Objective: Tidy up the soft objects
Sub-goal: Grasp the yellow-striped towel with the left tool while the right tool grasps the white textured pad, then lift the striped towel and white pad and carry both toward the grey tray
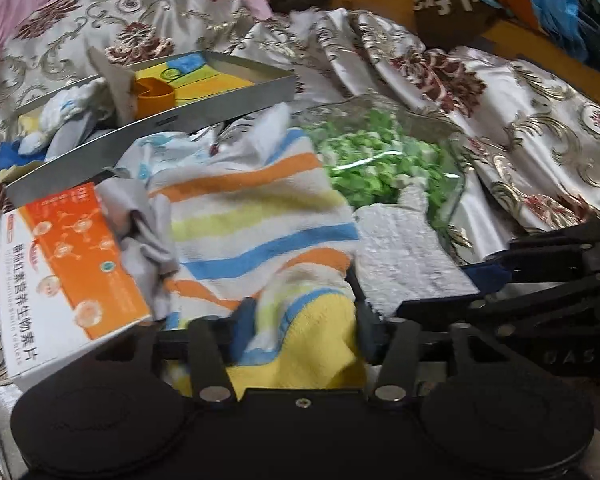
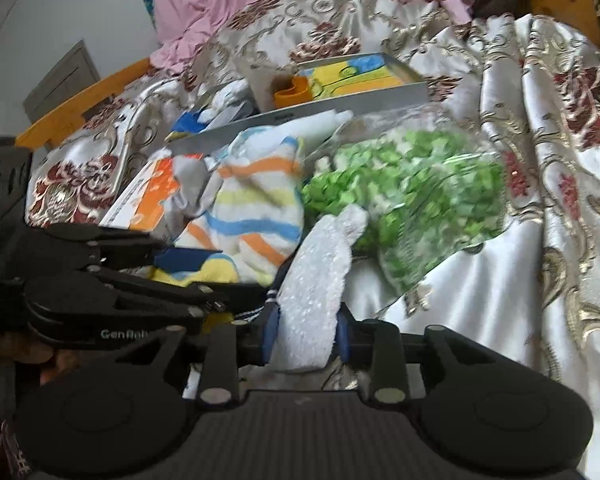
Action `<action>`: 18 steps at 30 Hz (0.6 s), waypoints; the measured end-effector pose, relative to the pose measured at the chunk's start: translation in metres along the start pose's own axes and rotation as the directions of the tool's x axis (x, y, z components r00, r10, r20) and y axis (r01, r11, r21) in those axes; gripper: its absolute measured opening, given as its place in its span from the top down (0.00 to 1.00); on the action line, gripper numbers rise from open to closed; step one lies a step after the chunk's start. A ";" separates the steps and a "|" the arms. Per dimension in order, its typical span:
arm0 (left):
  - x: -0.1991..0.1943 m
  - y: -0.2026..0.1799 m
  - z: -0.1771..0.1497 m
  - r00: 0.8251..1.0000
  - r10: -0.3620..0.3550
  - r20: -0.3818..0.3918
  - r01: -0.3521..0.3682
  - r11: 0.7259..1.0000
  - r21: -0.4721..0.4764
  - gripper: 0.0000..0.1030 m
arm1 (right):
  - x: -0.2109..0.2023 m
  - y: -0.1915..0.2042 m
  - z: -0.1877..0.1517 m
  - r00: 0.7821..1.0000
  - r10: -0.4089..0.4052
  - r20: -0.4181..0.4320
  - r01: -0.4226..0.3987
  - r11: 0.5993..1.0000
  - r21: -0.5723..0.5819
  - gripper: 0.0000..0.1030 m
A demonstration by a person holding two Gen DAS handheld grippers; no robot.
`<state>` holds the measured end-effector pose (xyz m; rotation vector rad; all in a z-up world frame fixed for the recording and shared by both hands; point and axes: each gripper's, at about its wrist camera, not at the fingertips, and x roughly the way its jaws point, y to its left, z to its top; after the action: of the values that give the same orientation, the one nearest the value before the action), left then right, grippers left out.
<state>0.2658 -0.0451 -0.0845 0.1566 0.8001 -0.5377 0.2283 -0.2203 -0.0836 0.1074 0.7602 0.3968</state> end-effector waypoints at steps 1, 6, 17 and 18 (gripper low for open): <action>0.000 -0.002 0.000 1.000 0.007 -0.001 -0.007 1.000 0.008 0.45 | -0.001 0.001 0.000 1.000 0.000 0.001 0.000 1.000 -0.005 0.67; -0.007 0.001 0.000 1.000 0.022 0.002 -0.022 1.000 -0.003 0.68 | -0.010 0.001 -0.001 1.000 0.000 0.020 0.000 1.000 0.019 0.83; -0.060 -0.015 -0.006 0.996 0.045 0.080 -0.042 0.998 -0.046 0.80 | -0.048 0.020 -0.009 0.994 -0.064 0.083 0.066 0.997 -0.030 0.89; -0.066 -0.019 -0.007 0.994 0.052 0.095 -0.047 0.998 -0.048 0.80 | -0.052 0.020 -0.010 0.994 -0.066 0.093 0.069 0.997 -0.030 0.89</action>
<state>0.2134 -0.0329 -0.0404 0.1076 0.7125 -0.4762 0.1814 -0.2222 -0.0520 0.0684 0.6649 0.3377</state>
